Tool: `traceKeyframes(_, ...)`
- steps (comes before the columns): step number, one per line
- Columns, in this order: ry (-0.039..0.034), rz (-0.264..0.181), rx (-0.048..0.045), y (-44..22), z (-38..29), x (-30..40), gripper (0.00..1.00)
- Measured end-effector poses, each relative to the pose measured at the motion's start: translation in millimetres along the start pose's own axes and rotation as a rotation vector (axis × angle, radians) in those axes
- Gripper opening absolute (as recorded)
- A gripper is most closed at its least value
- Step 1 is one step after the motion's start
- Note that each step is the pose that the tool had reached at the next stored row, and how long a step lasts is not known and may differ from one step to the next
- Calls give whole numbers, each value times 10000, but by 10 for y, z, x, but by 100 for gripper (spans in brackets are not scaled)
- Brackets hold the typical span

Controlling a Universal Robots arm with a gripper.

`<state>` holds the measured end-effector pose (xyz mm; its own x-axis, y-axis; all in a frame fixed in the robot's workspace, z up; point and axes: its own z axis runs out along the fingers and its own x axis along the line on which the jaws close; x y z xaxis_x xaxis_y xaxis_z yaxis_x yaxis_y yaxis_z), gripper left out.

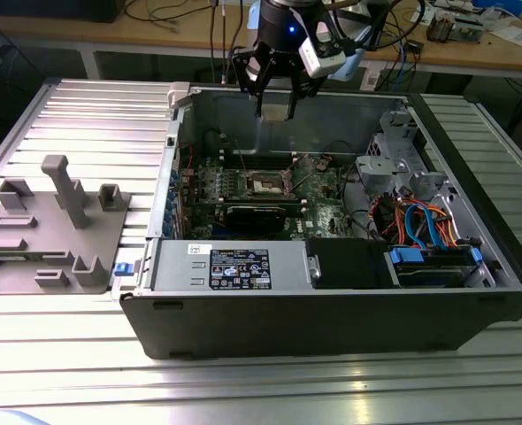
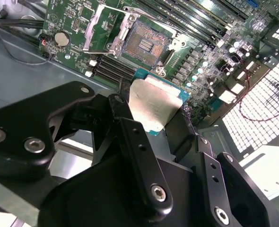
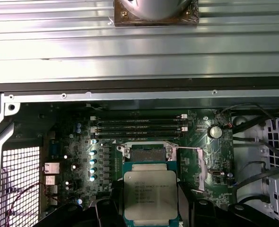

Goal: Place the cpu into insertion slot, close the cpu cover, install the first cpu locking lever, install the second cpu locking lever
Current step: 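Place the cpu into insertion slot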

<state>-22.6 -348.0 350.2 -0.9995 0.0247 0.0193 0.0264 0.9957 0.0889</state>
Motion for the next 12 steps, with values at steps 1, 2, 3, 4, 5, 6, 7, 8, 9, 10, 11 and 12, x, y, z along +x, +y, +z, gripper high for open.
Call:
traceKeyframes(1, 0, 0, -1, 0, 2, 0, 54)
traceKeyframes(2, 0, 1, -1, -1, 5, 0, 54)
traceKeyframes(3, 0, 1, 0, -1, 6, 0, 54)
traceKeyframes(4, 0, 1, 0, -1, 8, 0, 54)
traceKeyframes(5, 0, 1, -1, -1, 9, 0, 54)
traceKeyframes(6, 0, 0, 0, -1, 10, 0, 54)
traceKeyframes(7, 0, 0, 0, -1, 12, 0, 54)
traceKeyframes(8, 0, 0, 0, -2, 13, 0, 54)
traceKeyframes(9, 1, 1, 0, -2, 15, 0, 54)
traceKeyframes(10, 0, 1, 0, -2, 16, 0, 54)
traceKeyframes(11, 0, 0, 0, -2, 17, 0, 54)
traceKeyframes(12, 0, 1, -1, -2, 19, 0, 54)
